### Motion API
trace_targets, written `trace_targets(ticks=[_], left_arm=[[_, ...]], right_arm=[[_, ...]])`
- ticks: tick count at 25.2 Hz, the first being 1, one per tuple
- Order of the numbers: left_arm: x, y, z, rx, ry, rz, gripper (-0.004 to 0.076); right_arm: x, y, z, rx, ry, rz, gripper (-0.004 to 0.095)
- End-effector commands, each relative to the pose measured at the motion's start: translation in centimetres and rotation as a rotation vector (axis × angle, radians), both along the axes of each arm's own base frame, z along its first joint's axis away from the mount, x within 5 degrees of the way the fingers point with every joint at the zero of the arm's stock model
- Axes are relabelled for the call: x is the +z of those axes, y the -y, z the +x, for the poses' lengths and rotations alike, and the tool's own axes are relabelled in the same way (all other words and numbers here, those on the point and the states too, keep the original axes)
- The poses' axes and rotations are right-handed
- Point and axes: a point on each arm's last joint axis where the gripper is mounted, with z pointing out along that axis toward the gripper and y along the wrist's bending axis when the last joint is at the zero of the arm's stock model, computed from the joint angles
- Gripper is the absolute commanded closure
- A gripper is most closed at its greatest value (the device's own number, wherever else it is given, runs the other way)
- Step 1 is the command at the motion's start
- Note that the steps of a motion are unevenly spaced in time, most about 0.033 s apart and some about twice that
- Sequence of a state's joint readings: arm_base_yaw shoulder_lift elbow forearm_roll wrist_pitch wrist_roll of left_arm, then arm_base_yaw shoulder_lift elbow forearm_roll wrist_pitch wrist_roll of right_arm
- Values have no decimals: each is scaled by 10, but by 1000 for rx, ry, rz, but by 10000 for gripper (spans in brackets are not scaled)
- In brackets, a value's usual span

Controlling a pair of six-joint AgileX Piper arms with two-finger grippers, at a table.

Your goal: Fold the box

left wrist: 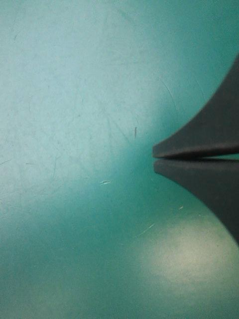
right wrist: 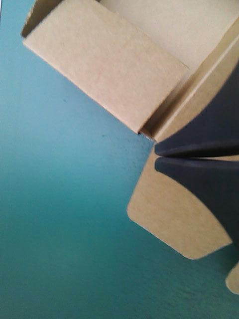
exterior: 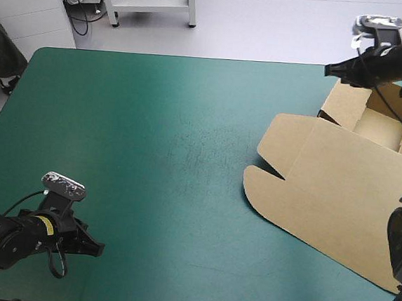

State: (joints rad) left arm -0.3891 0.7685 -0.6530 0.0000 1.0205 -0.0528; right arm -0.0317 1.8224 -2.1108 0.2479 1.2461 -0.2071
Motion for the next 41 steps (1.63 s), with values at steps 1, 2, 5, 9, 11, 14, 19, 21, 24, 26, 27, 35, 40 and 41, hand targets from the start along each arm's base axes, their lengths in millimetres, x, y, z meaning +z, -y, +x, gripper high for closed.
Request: trace_targets(ticks=[1, 2, 5, 9, 11, 14, 19, 21, 24, 26, 27, 35, 40, 41], left_arm=[[14, 0, 1, 5, 91, -37, 756], [14, 0, 0, 5, 98, -38, 756], [18, -2, -3, 5, 130, -44, 756], [23, -5, -11, 6, 177, -63, 756], [26, -7, -15, 6, 200, -73, 756], [29, -10, -22, 6, 231, -86, 756], [32, -13, -32, 3, 257, -102, 756], [32, -14, -35, -9, 255, -99, 756], [33, -16, -40, -9, 257, -100, 756], [33, -16, -43, -11, 262, -118, 756], [33, -17, -46, -13, 269, -125, 756], [3, -17, -55, -91, 239, -104, 756], [-4, -17, -59, -98, 277, -132, 756], [-4, -17, -60, -98, 278, -132, 756]], right_arm=[[19, -19, -36, 52, 33, -50, 930], [17, -23, -43, 63, 17, -53, 930], [11, -27, -69, 96, -17, -54, 930], [2, -27, -106, 139, -43, -60, 930], [-5, -26, -128, 149, -51, -65, 930], [-17, -24, -158, 142, -52, -63, 931], [-35, -23, -201, 134, -30, -46, 931], [-42, -22, -219, 131, -8, -32, 931], [-56, -21, -253, 125, 33, -21, 931], [-66, -20, -275, 123, 58, -21, 931], [-74, -19, -290, 123, 75, -21, 931], [-106, -16, -342, 117, 213, -13, 931], [-134, -15, -351, 130, 249, -42, 931], [-140, -15, -350, 129, 235, -42, 931]])
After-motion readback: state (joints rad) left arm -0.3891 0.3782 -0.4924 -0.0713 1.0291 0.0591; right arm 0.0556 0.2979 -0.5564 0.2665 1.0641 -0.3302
